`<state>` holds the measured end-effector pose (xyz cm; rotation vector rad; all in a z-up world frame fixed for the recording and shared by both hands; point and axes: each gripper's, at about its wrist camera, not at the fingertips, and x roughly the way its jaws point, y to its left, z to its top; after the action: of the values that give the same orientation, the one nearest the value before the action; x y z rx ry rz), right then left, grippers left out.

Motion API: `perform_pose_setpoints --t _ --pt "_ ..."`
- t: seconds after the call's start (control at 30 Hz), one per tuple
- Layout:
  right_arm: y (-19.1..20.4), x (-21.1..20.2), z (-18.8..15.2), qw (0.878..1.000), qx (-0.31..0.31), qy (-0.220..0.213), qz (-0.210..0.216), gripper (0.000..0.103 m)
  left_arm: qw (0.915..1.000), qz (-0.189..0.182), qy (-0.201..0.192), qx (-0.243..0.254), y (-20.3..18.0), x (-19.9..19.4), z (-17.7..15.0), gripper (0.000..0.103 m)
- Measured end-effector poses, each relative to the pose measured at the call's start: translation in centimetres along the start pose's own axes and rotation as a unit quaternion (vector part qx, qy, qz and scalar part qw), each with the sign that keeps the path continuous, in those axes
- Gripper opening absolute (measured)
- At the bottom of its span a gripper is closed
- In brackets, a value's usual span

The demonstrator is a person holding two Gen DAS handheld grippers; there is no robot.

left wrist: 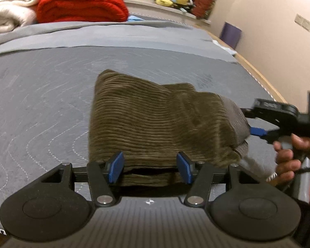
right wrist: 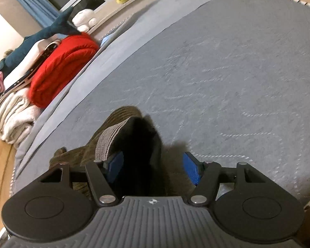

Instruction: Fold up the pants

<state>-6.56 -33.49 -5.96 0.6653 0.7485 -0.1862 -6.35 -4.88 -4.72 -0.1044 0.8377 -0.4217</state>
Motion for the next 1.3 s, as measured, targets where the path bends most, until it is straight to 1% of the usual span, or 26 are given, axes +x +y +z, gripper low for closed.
perform_pose_setpoints --t 0.07,0.17,0.23,0.3,0.33,0.4,0.47,0.5,0.53,0.57,0.6,0.67,0.73,0.77,0.9,0.93,0.97,1.0,1.03,1.07,1.1,1.13,1.17,1.2,1.23,1.3 --pt "0.1 -0.7 0.1 1.0 0.002 -0.019 0.001 0.066 0.9996 -0.002 -0.014 -0.024 1.1 -0.3 0.0 0.064" --pt "0.5 -1.4 0.2 0.999 -0.003 -0.042 0.032 0.069 0.9979 -0.009 -0.025 -0.06 3.1 0.3 -0.1 0.065" --pt "1.0 -1.1 0.1 0.998 -0.022 -0.042 0.046 0.078 0.9968 -0.008 -0.031 -0.074 4.0 0.9 -0.2 0.068" --pt "1.5 -0.1 0.0 0.998 -0.037 -0.022 0.049 0.084 0.9972 -0.003 -0.027 -0.07 4.7 1.6 -0.4 0.069" --pt "1.7 0.6 -0.2 0.998 -0.041 -0.004 0.045 0.084 0.9977 0.0 -0.02 -0.065 4.8 2.1 -0.5 0.069" --pt "2.0 2.2 -0.7 0.998 -0.048 0.037 0.035 0.084 0.9992 0.0 0.008 -0.04 4.8 3.6 -1.1 0.069" --pt "2.6 3.1 -1.0 0.997 -0.053 0.046 0.022 0.084 0.9999 0.007 0.015 -0.003 4.7 4.1 -1.8 0.069" --pt "3.1 3.4 -1.0 0.997 -0.06 0.048 0.02 0.081 0.9998 0.009 0.011 0.015 4.5 4.1 -2.0 0.069" --pt "3.5 3.5 -0.9 0.996 -0.066 0.048 0.019 0.065 0.9996 0.008 0.01 0.025 4.4 4.2 -1.9 0.069" --pt "4.0 3.6 -1.0 0.996 -0.073 0.048 0.02 0.057 0.9995 0.006 0.011 0.029 4.4 4.3 -1.9 0.069" --pt "4.6 3.8 -1.0 0.995 -0.085 0.047 0.01 0.043 0.9994 0.001 0.011 0.032 4.7 4.4 -1.8 0.068" --pt "5.5 3.6 -0.7 0.993 -0.111 0.043 -0.008 0.031 0.9993 -0.005 0.014 0.035 5.0 4.5 -1.6 0.068" --pt "7.8 2.8 0.0 0.991 -0.13 0.034 -0.005 0.024 0.9992 -0.011 0.014 0.035 5.2 4.4 -1.5 0.067" --pt "9.6 2.0 0.5 0.988 -0.152 0.021 0.006 0.024 0.9993 -0.015 0.012 0.032 5.3 4.3 -1.4 0.067" --pt "17.0 -3.1 2.2 0.969 -0.225 -0.039 0.093 0.024 0.9983 -0.041 -0.025 -0.032 7.3 2.8 -0.3 0.067" --pt "17.9 -4.1 2.5 0.965 -0.232 -0.052 0.107 0.024 0.9981 -0.038 -0.03 -0.037 7.6 2.4 -0.1 0.067" --pt "18.3 -4.7 2.7 0.965 -0.229 -0.062 0.11 0.024 0.9983 -0.031 -0.033 -0.038 7.7 2.2 0.0 0.067" --pt "17.9 -4.6 3.0 0.969 -0.217 -0.064 0.097 0.023 0.9986 -0.022 -0.029 -0.037 7.8 2.1 0.1 0.067" --pt "16.9 -4.0 3.2 0.975 -0.201 -0.06 0.071 0.024 0.9989 -0.016 -0.021 -0.039 7.8 2.3 0.1 0.067" --pt "15.2 -2.9 3.2 0.982 -0.18 -0.05 0.033 0.025 0.9988 -0.017 -0.013 -0.044 7.8 2.4 0.1 0.067" --pt "13.0 -1.4 3.1 0.988 -0.151 -0.032 -0.019 0.03 0.9987 -0.021 -0.005 -0.047 7.8 2.6 0.0 0.067" --pt "10.8 0.2 2.9 0.99 -0.118 -0.011 -0.071 0.032 0.9988 -0.02 -0.001 -0.044 7.6 2.6 -0.2 0.067" --pt "8.3 1.8 2.6 0.989 -0.088 0.011 -0.122 0.032 0.9994 -0.014 0.0 -0.031 7.0 2.5 -0.4 0.067" --pt "6.5 2.5 2.3 0.987 -0.07 0.022 -0.142 0.032 0.9999 -0.004 -0.006 -0.016 6.4 2.2 -0.6 0.067" --pt "4.9 2.4 2.1 0.989 -0.045 0.017 -0.138 0.042 0.9999 0.003 -0.014 -0.001 5.9 1.8 -0.6 0.067" --pt "3.0 0.9 1.6 0.997 -0.002 -0.021 -0.072 0.043 0.9984 0.004 -0.044 0.035 4.5 0.8 -0.7 0.067"
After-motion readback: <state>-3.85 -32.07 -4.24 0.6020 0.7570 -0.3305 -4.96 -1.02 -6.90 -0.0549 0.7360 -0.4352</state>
